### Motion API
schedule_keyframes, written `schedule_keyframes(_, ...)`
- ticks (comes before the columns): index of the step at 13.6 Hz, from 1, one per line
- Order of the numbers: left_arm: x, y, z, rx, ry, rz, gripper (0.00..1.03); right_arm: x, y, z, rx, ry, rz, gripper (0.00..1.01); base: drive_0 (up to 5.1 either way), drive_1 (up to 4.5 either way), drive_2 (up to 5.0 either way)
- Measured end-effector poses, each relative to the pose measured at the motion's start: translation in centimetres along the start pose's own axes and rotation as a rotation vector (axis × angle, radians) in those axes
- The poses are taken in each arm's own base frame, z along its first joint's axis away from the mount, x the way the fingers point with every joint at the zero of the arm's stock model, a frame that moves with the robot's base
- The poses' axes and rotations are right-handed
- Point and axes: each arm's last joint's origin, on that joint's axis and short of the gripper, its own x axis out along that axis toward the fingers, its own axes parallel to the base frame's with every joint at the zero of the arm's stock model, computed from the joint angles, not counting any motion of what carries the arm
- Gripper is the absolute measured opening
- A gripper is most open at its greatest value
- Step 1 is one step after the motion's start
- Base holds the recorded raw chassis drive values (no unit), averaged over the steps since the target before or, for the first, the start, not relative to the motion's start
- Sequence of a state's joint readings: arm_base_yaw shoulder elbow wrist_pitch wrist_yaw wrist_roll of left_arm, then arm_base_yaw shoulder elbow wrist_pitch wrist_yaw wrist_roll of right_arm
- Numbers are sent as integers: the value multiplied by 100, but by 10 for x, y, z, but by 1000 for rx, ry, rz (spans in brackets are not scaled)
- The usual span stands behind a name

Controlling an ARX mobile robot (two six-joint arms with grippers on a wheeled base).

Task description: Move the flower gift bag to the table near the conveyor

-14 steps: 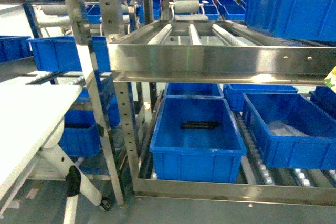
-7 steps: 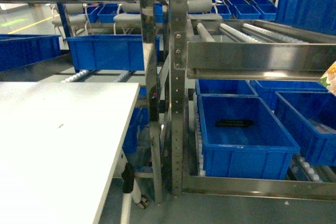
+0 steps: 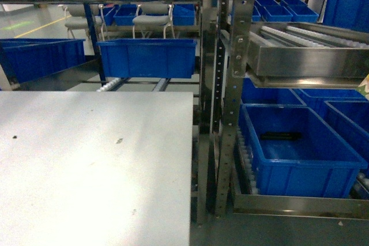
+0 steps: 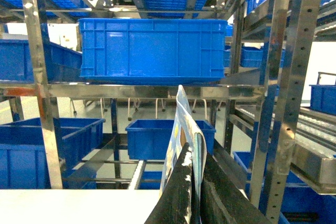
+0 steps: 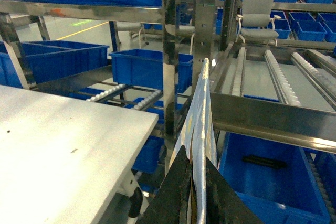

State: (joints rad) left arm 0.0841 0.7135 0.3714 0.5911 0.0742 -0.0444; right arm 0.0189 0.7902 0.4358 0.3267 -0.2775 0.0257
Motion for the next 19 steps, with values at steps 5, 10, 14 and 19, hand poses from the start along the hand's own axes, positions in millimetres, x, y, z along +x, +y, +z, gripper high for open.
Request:
schedule_keyframes(5, 0, 0, 0, 0, 0, 0, 2, 0, 0, 0, -1, -2, 0, 3, -498, 133, 326)
schedule_keyframes(10, 0, 0, 0, 0, 0, 0, 2, 0, 0, 0, -1, -3, 1, 3, -497, 175, 292)
schedule_keyframes(14, 0, 0, 0, 0, 1, 0, 2, 0, 0, 0, 0, 0, 0, 3, -497, 240, 240)
schedule_keyframes(19, 0, 0, 0, 0, 2, 0, 2, 0, 0, 0, 1, 3, 1, 3, -497, 240, 240)
